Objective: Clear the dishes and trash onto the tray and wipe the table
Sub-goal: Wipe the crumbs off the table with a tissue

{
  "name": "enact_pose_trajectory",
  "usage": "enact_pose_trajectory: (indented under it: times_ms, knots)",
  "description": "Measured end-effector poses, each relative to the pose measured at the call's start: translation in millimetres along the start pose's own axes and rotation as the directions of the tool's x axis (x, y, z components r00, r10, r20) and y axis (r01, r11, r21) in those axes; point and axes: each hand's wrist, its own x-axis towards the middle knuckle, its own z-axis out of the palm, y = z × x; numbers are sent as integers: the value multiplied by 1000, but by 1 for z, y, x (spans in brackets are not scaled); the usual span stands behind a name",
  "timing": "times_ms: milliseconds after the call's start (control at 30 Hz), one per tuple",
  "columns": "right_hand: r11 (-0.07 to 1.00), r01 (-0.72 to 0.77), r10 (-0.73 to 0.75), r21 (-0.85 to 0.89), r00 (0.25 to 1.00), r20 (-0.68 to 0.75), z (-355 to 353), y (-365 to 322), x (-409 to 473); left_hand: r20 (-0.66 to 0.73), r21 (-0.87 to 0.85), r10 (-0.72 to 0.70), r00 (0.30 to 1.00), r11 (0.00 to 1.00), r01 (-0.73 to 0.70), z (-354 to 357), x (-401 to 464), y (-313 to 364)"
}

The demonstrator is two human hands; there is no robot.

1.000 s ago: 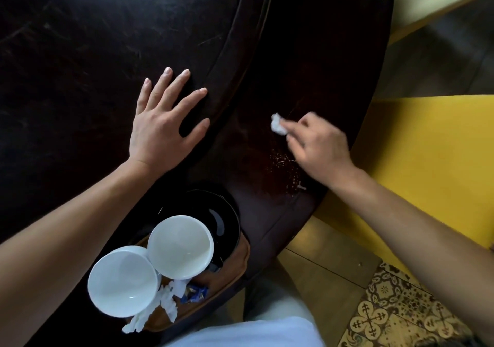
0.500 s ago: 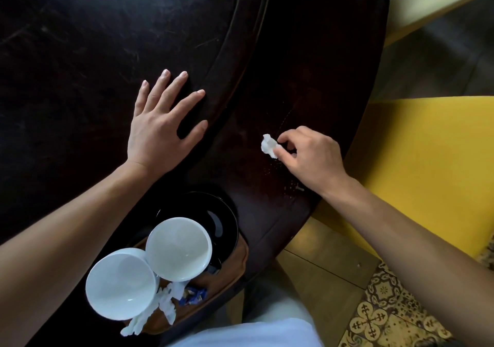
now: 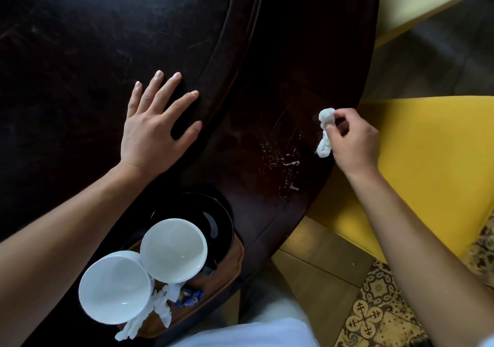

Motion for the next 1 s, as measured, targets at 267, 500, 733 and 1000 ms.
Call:
enact_pose_trajectory:
  times_ms: [267, 500, 733, 1000]
  knots:
    - [987, 155, -153, -42, 987, 54, 27, -38, -64, -2, 3, 0, 1000, 1000, 0, 1, 0, 0]
    - [995, 93, -91, 27, 994, -67, 13, -33, -64, -2, 6, 1, 1000, 1000, -1, 0, 0, 0]
    - [998, 24, -21, -61, 999, 41, 7, -4, -97, -3, 3, -2, 1000, 1000, 3, 0, 1, 1]
    - [990, 128, -135, 53, 973, 187, 35, -50, -151, 8, 3, -10, 1000, 1000, 10, -1, 0, 2]
